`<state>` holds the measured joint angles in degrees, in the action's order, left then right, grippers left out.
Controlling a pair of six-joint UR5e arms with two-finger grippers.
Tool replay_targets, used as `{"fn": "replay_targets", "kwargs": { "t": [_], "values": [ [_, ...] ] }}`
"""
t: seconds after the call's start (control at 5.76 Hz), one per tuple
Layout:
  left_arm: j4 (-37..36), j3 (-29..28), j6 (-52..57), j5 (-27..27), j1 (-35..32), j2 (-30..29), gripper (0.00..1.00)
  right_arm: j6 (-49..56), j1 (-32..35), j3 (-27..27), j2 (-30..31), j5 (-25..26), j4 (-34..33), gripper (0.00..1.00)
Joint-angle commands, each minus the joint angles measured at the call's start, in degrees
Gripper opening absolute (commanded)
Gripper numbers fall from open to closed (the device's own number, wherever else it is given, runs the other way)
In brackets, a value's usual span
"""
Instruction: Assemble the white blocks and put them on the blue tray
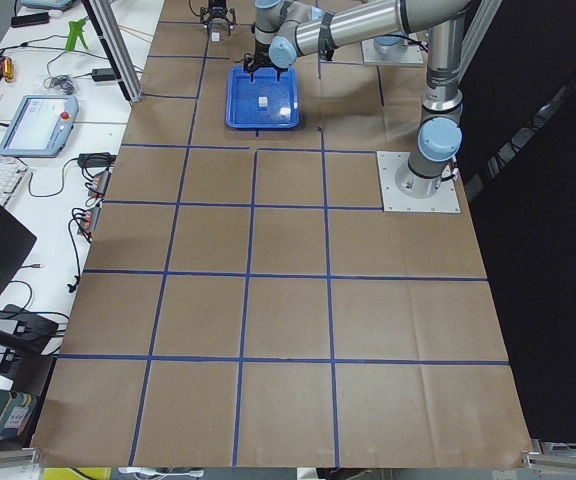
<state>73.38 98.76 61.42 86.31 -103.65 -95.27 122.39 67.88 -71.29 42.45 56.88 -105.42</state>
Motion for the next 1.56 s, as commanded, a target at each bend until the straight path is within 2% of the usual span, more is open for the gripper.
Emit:
{"fn": "replay_targets", "kwargs": {
  "t": [0.0,0.17,0.35,0.52,0.69,0.87,1.04,1.21,1.39],
  "values": [
    [11.9,-3.2,-1.1,-0.3,4.8,8.0,0.99,0.9,0.0,0.1,0.0,0.0,-0.5,0.40],
    [13.5,-3.4,-4.9,0.3,6.1,9.5,0.99,1.0,0.0,0.7,0.0,0.1,-0.5,0.34],
    [13.5,-3.1,-14.9,0.4,11.1,9.5,0.99,0.2,0.0,1.1,0.3,0.1,-0.3,0.33],
    [15.3,-3.9,-21.4,0.1,12.7,10.0,0.99,-0.2,0.1,1.3,2.4,0.1,-0.1,0.33],
    [14.8,-4.4,-33.3,0.5,12.6,11.6,0.99,-4.3,0.4,1.1,5.6,0.3,1.0,0.33],
    [14.6,-4.5,-44.8,3.1,12.5,12.1,0.99,-5.0,1.2,-0.3,9.3,0.3,2.7,0.33],
    [14.6,-4.4,-51.0,5.9,12.4,12.2,0.99,-5.0,2.9,-4.6,12.2,-0.1,3.1,0.33],
    [14.5,-4.5,-57.7,6.2,12.4,12.8,0.99,-5.2,5.2,-10.8,16.2,-1.5,2.2,0.33],
    [14.6,-4.0,-58.2,6.2,12.4,14.0,0.99,-5.1,6.6,-16.7,20.3,-3.1,1.5,0.33]
  ]
}}
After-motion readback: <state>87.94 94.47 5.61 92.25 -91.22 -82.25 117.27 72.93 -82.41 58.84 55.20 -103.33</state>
